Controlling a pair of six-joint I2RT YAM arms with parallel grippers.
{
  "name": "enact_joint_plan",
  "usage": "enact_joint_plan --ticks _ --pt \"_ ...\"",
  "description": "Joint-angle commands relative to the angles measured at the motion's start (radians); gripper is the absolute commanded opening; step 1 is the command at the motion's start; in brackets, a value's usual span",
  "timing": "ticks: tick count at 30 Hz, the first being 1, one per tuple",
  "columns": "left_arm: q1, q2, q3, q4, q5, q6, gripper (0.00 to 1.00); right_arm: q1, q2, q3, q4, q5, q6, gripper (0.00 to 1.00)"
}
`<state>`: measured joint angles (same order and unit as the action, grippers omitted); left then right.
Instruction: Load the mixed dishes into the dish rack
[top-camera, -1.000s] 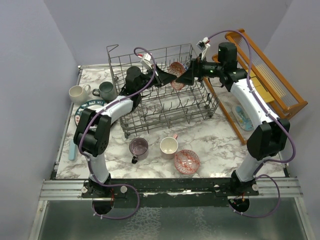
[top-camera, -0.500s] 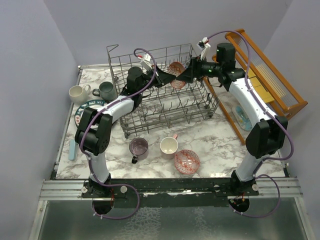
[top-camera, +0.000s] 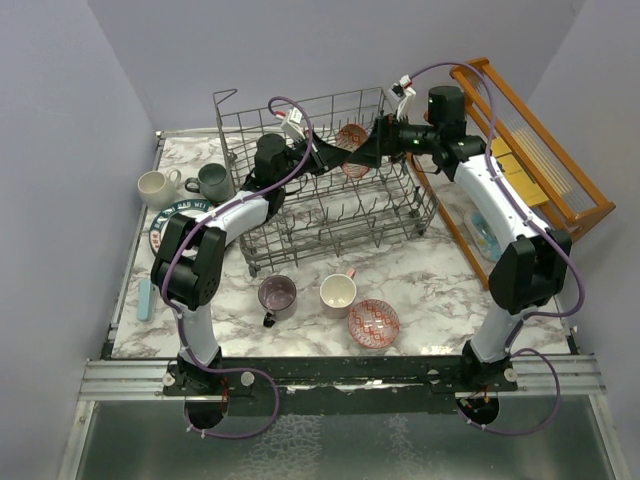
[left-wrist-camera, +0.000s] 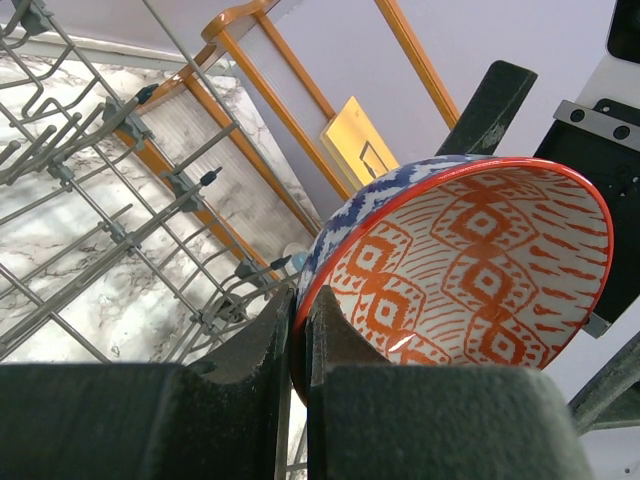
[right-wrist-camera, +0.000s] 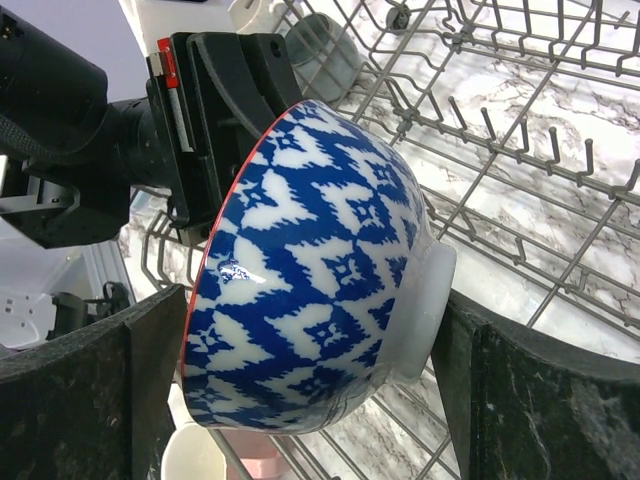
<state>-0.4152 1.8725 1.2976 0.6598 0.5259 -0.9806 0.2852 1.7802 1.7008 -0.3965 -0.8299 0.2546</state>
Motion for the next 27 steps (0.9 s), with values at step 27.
enact_joint_plan --ticks 27 --pt "-0.041 -0.054 -0.006 0.027 -0.101 0.016 0.0 0.074 -0.008 0.06 -0.076 0.271 -0.087 1.0"
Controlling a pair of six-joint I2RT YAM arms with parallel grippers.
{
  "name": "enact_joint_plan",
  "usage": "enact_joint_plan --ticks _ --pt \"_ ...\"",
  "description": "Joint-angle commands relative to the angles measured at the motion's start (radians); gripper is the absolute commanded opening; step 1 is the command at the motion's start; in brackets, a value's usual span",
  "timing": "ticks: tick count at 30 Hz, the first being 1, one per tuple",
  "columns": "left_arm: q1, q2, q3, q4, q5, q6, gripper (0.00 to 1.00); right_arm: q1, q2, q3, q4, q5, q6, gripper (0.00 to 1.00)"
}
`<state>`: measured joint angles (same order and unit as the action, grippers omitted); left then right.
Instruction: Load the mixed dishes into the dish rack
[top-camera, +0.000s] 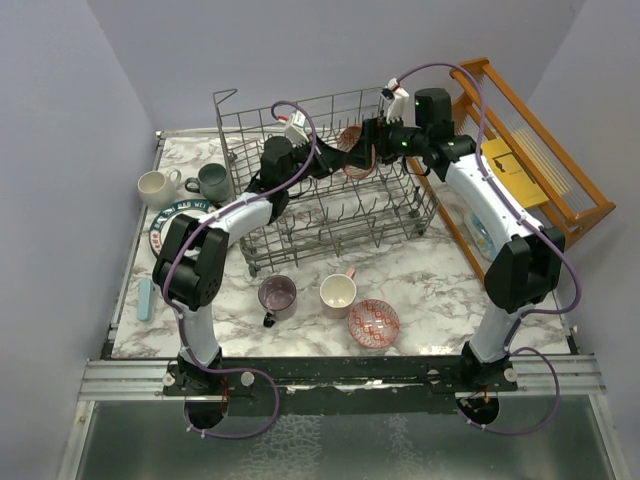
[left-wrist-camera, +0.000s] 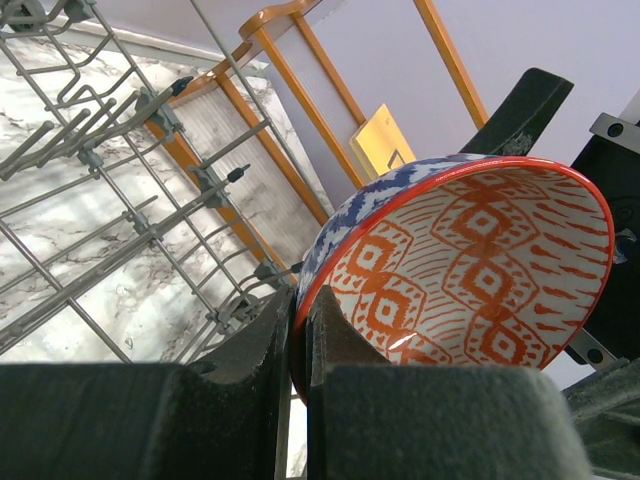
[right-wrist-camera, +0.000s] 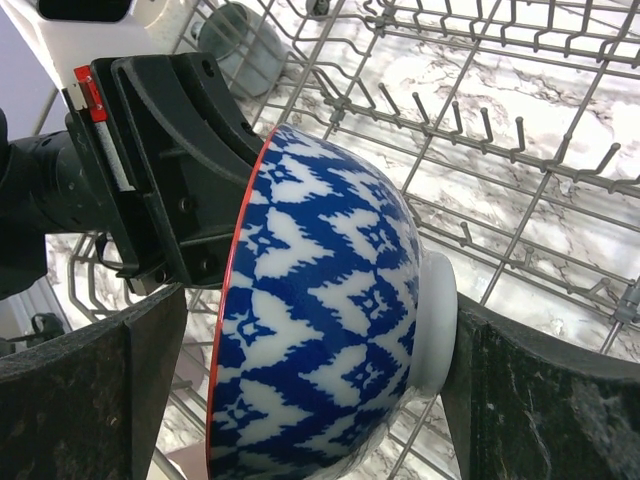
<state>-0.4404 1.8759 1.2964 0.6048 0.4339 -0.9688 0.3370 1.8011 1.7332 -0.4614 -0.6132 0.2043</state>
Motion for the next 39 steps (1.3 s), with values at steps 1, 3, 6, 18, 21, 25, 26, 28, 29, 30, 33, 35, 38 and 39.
enact_joint_plan --ticks 1,3,6,18,21,25,26,28,29,30,33,35,38,39 --pt "-0.015 -0.061 -0.008 0.08 -0.017 0.009 0.0 0.022 -0.031 0.027 -0.012 0.062 -0.041 1.0" --pt "-0.015 -0.066 -0.008 0.062 -0.03 0.021 0.0 0.022 -0.035 0.026 -0.014 0.07 -0.049 1.0" --pt "-0.014 -0.079 -0.008 0.016 -0.065 0.055 0.0 0.022 -0.048 0.024 -0.012 0.053 -0.065 1.0" --pt "-0.003 -0.119 -0.039 0.014 -0.115 0.081 0.0 0.022 -0.06 0.02 -0.007 0.052 -0.086 1.0" --pt "-0.004 -0.111 -0.039 0.07 -0.07 0.051 0.0 0.022 -0.037 0.016 0.006 0.003 -0.057 1.0" --pt "-0.004 -0.106 -0.042 0.128 -0.017 0.011 0.0 0.022 -0.011 0.022 0.019 -0.025 -0.03 1.0" --pt "-0.004 -0.107 -0.044 0.14 -0.008 -0.002 0.0 0.022 -0.007 0.024 0.021 -0.029 -0.026 1.0" --pt "-0.004 -0.106 -0.048 0.153 -0.003 -0.011 0.0 0.022 0.0 0.027 0.024 -0.031 -0.015 1.0" --pt "-0.004 -0.106 -0.048 0.154 -0.003 -0.015 0.0 0.022 0.003 0.027 0.022 -0.021 -0.012 0.99" --pt "-0.004 -0.106 -0.05 0.15 -0.008 -0.016 0.0 0.022 0.004 0.029 0.02 -0.01 -0.011 1.0" --pt "-0.006 -0.103 -0.051 0.145 -0.015 -0.019 0.0 0.022 0.006 0.03 0.026 0.002 -0.005 1.0" --pt "-0.007 -0.097 -0.049 0.147 -0.011 -0.028 0.0 0.022 0.005 0.024 0.038 -0.008 0.008 1.0" --pt "-0.012 -0.089 -0.05 0.147 -0.012 -0.032 0.0 0.021 0.003 0.023 0.048 -0.009 0.017 1.0" --pt "-0.012 -0.089 -0.053 0.146 -0.015 -0.032 0.0 0.022 0.001 0.022 0.052 -0.007 0.019 1.0"
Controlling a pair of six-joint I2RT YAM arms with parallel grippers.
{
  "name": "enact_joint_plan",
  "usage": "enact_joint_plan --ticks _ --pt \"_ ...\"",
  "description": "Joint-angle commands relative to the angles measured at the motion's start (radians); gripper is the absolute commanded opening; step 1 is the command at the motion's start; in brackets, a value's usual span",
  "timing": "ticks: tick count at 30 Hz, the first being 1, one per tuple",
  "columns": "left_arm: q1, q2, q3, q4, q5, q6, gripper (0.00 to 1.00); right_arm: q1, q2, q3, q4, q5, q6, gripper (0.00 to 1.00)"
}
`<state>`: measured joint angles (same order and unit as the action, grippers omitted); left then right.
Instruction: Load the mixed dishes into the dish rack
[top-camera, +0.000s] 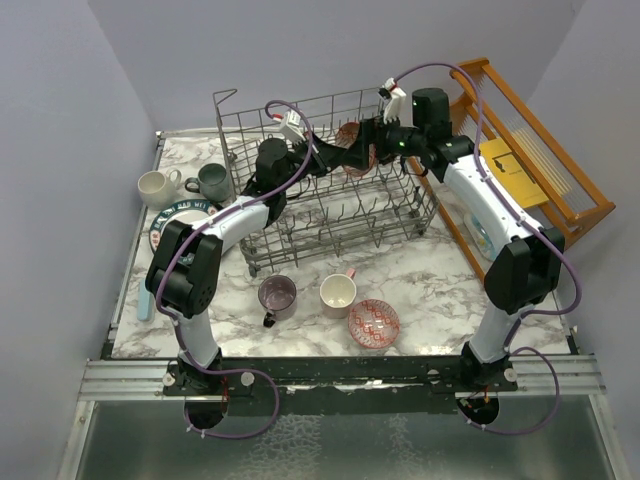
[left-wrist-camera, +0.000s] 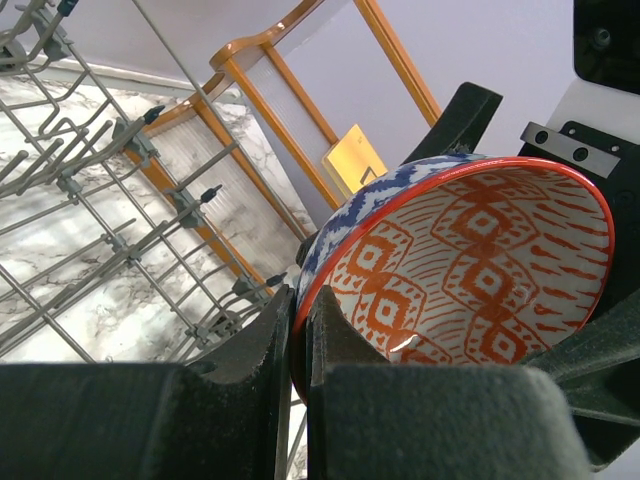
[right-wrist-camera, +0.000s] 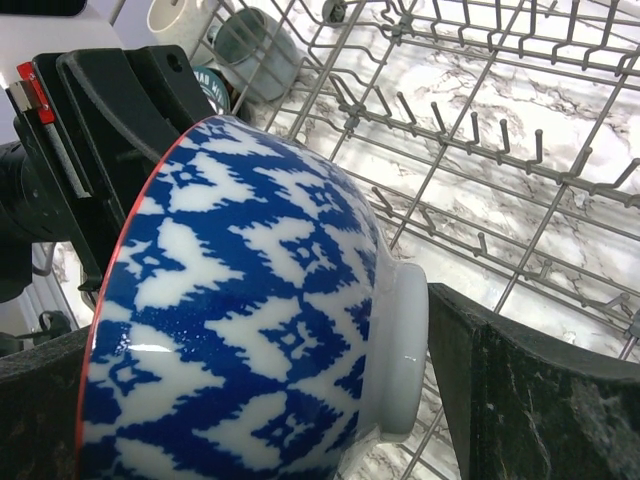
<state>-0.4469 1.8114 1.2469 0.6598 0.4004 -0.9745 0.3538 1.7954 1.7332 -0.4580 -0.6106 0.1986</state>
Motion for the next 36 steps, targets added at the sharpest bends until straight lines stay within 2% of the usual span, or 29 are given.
enact_joint_plan --ticks 1,6,12,19,23,26,31,36 --pt "-0.006 -0.024 -0.006 0.088 0.016 -0.026 0.0 0.005 0.003 0.022 0.053 -0.009 0.029 1.0" --pt "-0.006 -0.021 -0.01 0.073 0.009 -0.02 0.0 0.005 -0.01 0.025 0.062 -0.004 0.031 0.98" --pt "-0.006 -0.018 -0.01 0.065 0.01 -0.015 0.0 0.005 -0.014 0.006 0.064 0.007 0.022 0.83" --pt "-0.006 -0.022 -0.014 0.052 0.005 -0.013 0.0 0.005 -0.023 0.001 0.067 -0.002 0.019 0.49" --pt "-0.006 -0.022 -0.017 0.052 0.002 -0.015 0.01 0.003 -0.031 0.001 0.066 0.003 0.016 0.41" --pt "-0.006 -0.021 -0.021 0.05 0.005 -0.017 0.06 0.001 -0.032 -0.002 0.069 -0.001 0.018 0.4" --pt "-0.006 -0.035 -0.038 0.033 -0.006 -0.013 0.27 -0.017 -0.027 0.006 0.07 -0.016 0.023 0.33" --pt "-0.003 -0.052 -0.07 0.028 -0.013 -0.007 0.38 -0.038 -0.024 0.008 0.074 -0.027 0.029 0.32"
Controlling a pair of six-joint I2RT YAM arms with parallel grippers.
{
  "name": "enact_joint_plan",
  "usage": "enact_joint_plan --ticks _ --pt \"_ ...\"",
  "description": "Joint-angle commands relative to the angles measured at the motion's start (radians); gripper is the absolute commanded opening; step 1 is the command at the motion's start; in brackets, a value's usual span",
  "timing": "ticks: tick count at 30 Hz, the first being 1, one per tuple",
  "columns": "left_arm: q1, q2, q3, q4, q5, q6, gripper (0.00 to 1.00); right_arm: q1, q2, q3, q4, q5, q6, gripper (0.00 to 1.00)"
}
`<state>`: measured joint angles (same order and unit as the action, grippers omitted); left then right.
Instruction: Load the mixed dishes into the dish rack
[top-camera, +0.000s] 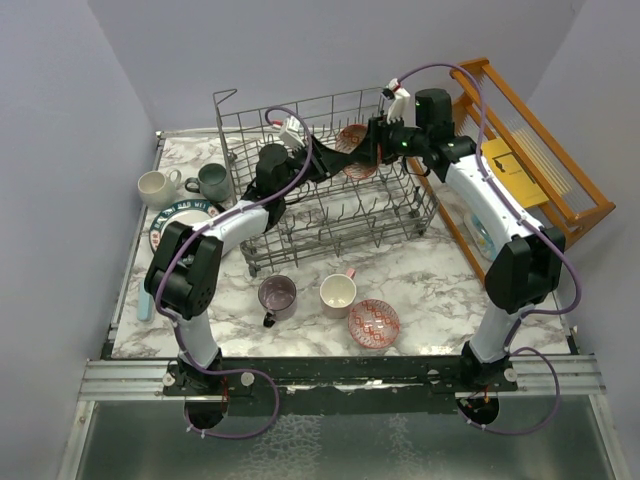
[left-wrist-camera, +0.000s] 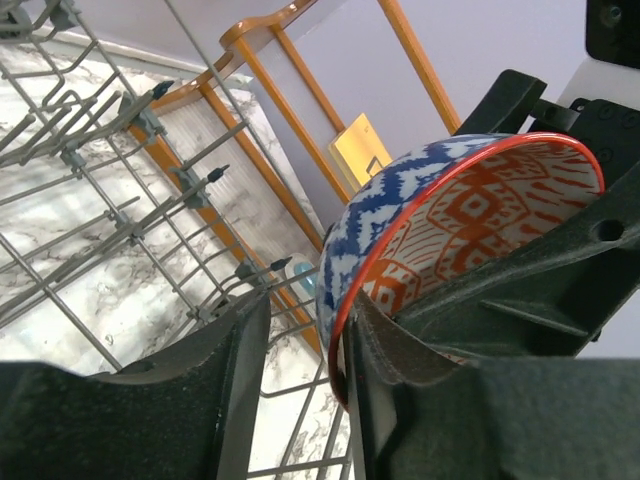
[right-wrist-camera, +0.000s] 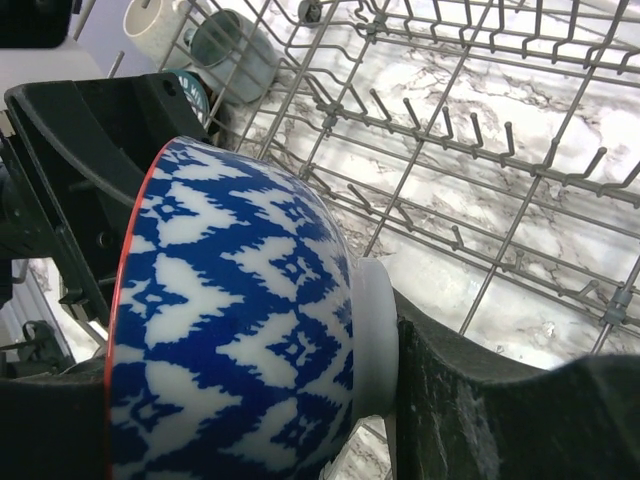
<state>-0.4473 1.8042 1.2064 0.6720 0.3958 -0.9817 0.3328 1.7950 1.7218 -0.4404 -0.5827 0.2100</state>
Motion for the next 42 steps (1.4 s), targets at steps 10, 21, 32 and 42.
enact_joint_plan --ticks 10,21,32,42 --pt "0.023 -0.101 -0.121 0.026 -0.014 0.007 0.4 -0.04 -0.011 0.02 0.06 -0.057 0.014 0.28" --pt "0.059 -0.222 -0.211 0.009 -0.026 0.088 0.4 -0.049 0.033 0.059 0.03 0.0 -0.041 0.28" --pt "0.124 -0.497 -0.264 -0.289 -0.072 0.391 0.45 -0.049 0.163 0.186 -0.046 0.181 -0.166 0.28" --pt "0.136 -0.751 -0.323 -0.611 -0.249 0.713 0.52 -0.049 0.295 0.34 -0.07 0.363 -0.239 0.28"
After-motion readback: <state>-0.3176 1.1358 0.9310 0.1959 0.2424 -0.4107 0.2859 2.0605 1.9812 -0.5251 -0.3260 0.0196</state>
